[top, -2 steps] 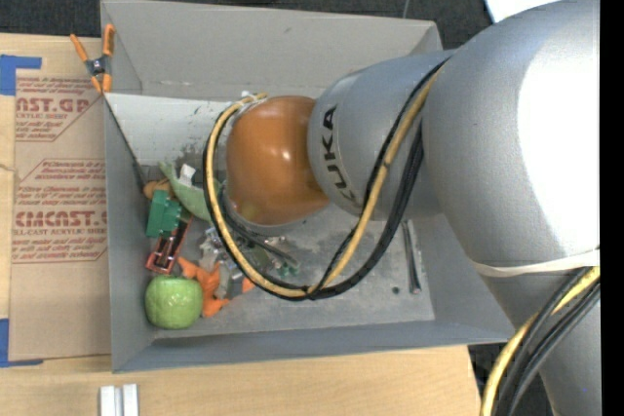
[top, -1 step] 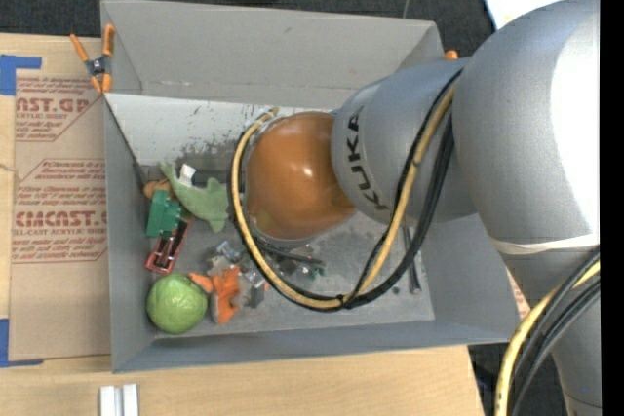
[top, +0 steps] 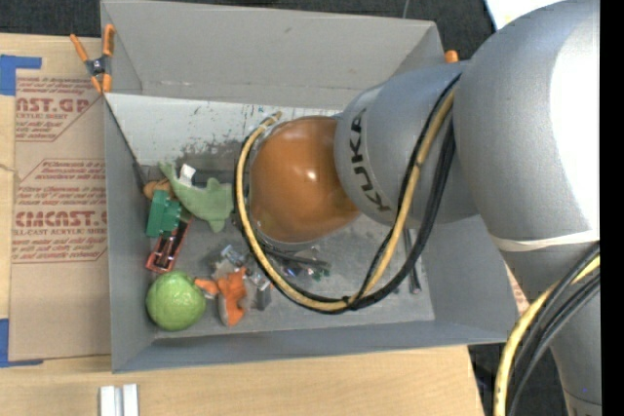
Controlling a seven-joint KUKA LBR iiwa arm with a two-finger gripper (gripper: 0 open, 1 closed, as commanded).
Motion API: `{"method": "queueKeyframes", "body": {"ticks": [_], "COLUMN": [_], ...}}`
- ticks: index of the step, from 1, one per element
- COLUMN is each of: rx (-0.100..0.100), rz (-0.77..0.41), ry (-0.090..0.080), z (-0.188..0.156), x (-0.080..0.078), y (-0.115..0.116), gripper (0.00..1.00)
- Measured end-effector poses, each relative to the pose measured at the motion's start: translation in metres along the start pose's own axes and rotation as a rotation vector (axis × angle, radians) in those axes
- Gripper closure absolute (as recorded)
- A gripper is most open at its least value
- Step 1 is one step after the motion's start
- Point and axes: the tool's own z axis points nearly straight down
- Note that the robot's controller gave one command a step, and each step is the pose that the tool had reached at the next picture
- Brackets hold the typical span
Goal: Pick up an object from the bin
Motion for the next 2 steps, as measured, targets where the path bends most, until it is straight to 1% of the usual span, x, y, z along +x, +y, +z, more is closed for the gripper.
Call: {"method": "queueKeyframes", "body": {"ticks": [1,2], "rx": [0.002,-0.003], "rz": [0.268,0.119], "ry": [-0.001,0.009], "z": [0.003,-0.054], "x": [-0.011,-0.014], "y": [0.017,0.021], "gripper": [1.00,1.00]}}
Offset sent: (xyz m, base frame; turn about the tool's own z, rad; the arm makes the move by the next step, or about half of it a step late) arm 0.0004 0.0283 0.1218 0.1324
